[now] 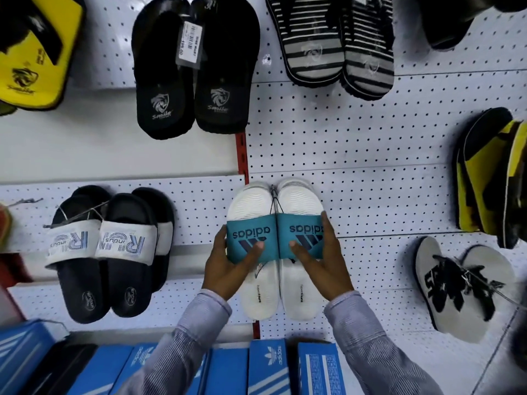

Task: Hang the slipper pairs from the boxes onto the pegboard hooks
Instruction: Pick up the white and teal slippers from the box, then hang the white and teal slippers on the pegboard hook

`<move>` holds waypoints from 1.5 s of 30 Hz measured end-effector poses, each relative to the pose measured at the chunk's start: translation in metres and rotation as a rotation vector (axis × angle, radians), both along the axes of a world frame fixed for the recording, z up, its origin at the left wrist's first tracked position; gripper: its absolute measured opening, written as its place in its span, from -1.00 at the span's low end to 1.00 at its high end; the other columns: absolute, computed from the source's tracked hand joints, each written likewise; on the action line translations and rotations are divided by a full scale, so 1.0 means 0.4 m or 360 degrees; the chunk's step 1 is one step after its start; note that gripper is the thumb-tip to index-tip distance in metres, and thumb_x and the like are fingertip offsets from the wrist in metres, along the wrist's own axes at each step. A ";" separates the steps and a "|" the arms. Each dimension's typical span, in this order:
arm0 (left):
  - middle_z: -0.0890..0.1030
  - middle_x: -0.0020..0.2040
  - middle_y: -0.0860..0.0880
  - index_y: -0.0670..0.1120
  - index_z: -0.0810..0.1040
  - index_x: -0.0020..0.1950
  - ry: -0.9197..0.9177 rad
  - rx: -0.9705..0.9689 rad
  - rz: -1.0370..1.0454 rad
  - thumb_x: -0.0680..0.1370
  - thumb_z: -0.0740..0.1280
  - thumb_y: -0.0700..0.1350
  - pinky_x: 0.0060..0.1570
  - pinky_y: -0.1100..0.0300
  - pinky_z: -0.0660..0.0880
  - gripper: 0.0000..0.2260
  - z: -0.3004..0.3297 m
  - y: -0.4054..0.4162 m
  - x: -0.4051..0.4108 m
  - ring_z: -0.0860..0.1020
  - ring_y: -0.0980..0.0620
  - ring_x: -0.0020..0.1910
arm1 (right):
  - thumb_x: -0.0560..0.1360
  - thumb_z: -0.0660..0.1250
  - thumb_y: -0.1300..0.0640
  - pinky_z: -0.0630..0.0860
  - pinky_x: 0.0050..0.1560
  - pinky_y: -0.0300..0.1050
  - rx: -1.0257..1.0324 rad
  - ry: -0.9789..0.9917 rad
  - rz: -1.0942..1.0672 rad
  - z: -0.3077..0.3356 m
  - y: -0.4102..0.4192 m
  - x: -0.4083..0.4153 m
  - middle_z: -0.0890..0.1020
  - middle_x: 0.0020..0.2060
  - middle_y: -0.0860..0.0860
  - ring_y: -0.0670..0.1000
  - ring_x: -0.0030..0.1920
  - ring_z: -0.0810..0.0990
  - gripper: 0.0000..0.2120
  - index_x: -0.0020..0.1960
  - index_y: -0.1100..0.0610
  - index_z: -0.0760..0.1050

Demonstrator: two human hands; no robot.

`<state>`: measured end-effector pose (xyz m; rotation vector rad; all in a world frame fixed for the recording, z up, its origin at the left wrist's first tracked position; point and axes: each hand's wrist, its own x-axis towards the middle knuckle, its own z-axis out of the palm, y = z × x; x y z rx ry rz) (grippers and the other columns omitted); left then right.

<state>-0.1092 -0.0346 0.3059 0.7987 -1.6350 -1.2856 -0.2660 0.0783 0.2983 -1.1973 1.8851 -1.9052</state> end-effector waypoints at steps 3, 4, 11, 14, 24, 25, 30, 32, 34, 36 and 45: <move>0.54 0.12 0.08 0.11 0.29 0.37 -0.0129 -0.0243 0.0188 0.37 0.49 0.03 -0.07 0.29 0.55 -0.37 -0.006 0.007 -0.029 0.57 0.06 0.03 | 0.38 0.27 -0.28 0.35 0.41 0.15 0.0173 0.0200 -0.0159 -0.005 -0.044 0.002 0.14 0.46 0.06 0.12 0.43 0.27 -0.23 0.41 -0.46 -0.16; 0.54 0.13 0.07 0.08 0.27 0.38 -0.0164 -0.0318 0.0236 0.39 0.48 0.02 -0.12 0.36 0.51 -0.37 -0.009 0.008 -0.036 0.56 0.06 0.03 | 0.37 0.22 -0.30 0.32 0.41 0.21 0.0205 0.0239 -0.0196 -0.011 -0.055 0.000 0.09 0.48 0.11 0.17 0.45 0.24 -0.26 0.37 -0.50 -0.18; 0.48 0.32 -0.07 0.03 0.14 0.48 -0.0283 -0.0504 0.0255 0.41 0.41 0.10 0.11 0.07 0.60 -0.27 -0.051 -0.018 -0.044 0.53 -0.05 0.23 | 0.52 0.17 -0.17 0.23 0.45 0.25 0.0474 0.0476 -0.0317 -0.049 -0.059 -0.009 -0.18 0.55 0.11 0.23 0.52 0.08 -0.30 0.47 -0.32 -0.24; 0.36 0.45 -0.08 0.02 0.01 0.54 -0.0469 -0.0659 0.0256 0.45 0.33 0.18 0.29 0.09 0.46 -0.22 -0.047 -0.006 -0.012 0.38 -0.04 0.40 | 0.55 0.06 -0.17 0.00 0.45 0.40 0.0598 0.0724 -0.0483 -0.036 -0.041 0.039 -0.29 0.54 0.11 0.21 0.55 -0.17 -0.32 0.50 -0.18 -0.28; 0.36 0.45 -0.12 -0.10 0.33 0.43 -0.0634 -0.1364 0.0851 0.42 0.38 0.07 0.34 -0.07 0.38 -0.38 -0.018 -0.038 0.345 0.36 -0.11 0.41 | 0.53 0.16 0.05 -0.18 0.53 0.24 0.0261 0.1585 -0.0512 0.044 -0.083 0.345 -0.07 0.56 0.13 0.22 0.55 -0.20 -0.36 0.55 0.10 0.01; 0.43 0.38 -0.15 -0.12 0.38 0.38 -0.0636 -0.1303 0.0962 0.41 0.39 0.06 0.28 -0.08 0.41 -0.41 -0.023 -0.060 0.394 0.40 -0.15 0.34 | 0.53 0.17 0.08 -0.15 0.53 0.22 0.0239 0.1586 -0.0413 0.045 -0.109 0.375 -0.07 0.57 0.11 0.20 0.56 -0.19 -0.37 0.55 0.09 0.03; 0.47 0.22 -0.23 -0.16 0.36 0.30 -0.0516 -0.0696 0.1256 0.37 0.33 0.14 0.22 -0.11 0.41 -0.40 -0.045 -0.215 0.604 0.41 -0.24 0.25 | 0.56 0.14 -0.02 0.15 0.53 0.04 0.0162 0.1108 0.0141 0.020 -0.269 0.548 -0.03 0.57 -0.04 0.06 0.57 -0.02 -0.43 0.53 -0.10 0.04; 0.48 0.26 -0.27 -0.12 0.29 0.37 -0.0464 -0.0436 0.1158 0.40 0.37 0.13 0.26 -0.10 0.41 -0.36 -0.044 -0.281 0.652 0.43 -0.25 0.28 | 0.53 0.19 -0.09 0.21 0.50 -0.01 0.0170 0.0796 0.0293 0.013 -0.352 0.620 0.05 0.56 -0.02 0.01 0.55 0.07 -0.40 0.51 -0.18 0.03; 0.55 0.25 -0.29 0.00 0.24 0.41 -0.0388 -0.0126 0.1011 0.42 0.39 0.14 0.22 -0.07 0.46 -0.36 -0.032 -0.331 0.665 0.51 -0.26 0.24 | 0.49 0.25 -0.12 0.26 0.47 0.00 0.0237 0.0595 0.0325 0.014 -0.428 0.668 0.11 0.55 0.06 0.05 0.53 0.15 -0.35 0.49 -0.22 0.02; 0.58 0.22 -0.26 0.10 0.24 0.39 -0.0337 0.0025 0.0927 0.40 0.39 0.19 0.21 -0.03 0.48 -0.38 -0.024 -0.366 0.664 0.56 -0.24 0.19 | 0.45 0.30 -0.11 0.36 0.40 0.02 0.0309 0.0480 0.0260 0.018 -0.485 0.696 0.15 0.52 0.13 0.13 0.48 0.27 -0.31 0.47 -0.27 0.02; 0.61 0.22 -0.14 0.10 0.30 0.34 -0.0163 -0.0173 0.0885 0.42 0.44 0.05 0.07 0.23 0.40 -0.45 -0.046 -0.412 0.650 0.60 -0.13 0.14 | 0.41 0.41 0.21 0.34 0.20 -0.38 0.0162 0.0353 0.0112 0.001 -0.549 0.695 0.30 0.40 0.11 0.04 0.33 0.43 -0.32 0.43 -0.16 0.27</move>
